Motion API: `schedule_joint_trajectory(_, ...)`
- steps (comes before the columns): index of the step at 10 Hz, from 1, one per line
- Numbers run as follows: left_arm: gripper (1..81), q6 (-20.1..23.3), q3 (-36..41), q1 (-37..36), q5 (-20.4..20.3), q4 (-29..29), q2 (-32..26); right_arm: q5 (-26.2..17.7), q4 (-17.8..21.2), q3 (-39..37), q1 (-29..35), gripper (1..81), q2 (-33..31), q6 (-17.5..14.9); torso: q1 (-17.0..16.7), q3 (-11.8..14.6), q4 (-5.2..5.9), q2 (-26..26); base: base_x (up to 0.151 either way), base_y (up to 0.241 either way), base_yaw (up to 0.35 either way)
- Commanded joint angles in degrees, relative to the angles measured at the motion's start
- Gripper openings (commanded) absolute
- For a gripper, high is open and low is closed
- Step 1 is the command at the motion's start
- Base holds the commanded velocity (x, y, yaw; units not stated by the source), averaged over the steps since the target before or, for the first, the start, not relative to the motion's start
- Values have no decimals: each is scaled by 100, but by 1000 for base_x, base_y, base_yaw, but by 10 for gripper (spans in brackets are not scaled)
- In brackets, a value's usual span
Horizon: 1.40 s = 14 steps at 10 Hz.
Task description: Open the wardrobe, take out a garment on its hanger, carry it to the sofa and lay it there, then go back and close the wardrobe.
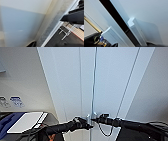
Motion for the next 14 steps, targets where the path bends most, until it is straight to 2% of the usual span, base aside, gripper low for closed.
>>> schedule_joint_trajectory(1, 811, 61, 1204, -830, 29, -15, 256, -362, -69, 652, 844, 811, 172, 30, 0, 0, 0, 0, 0, 0, 0)
schedule_joint_trajectory(9, 811, 52, 2262, -522, -23, -33, -158, -257, -113, 1883, 607, 811, -461, 30, 6, 0, 0, 2, 0, 0, 0)
schedule_joint_trajectory(14, 811, 44, 2866, -373, 38, -94, -483, -353, -122, 2471, 431, 811, -689, -31, 6, 0, 0, 2, 0, 0, 0)
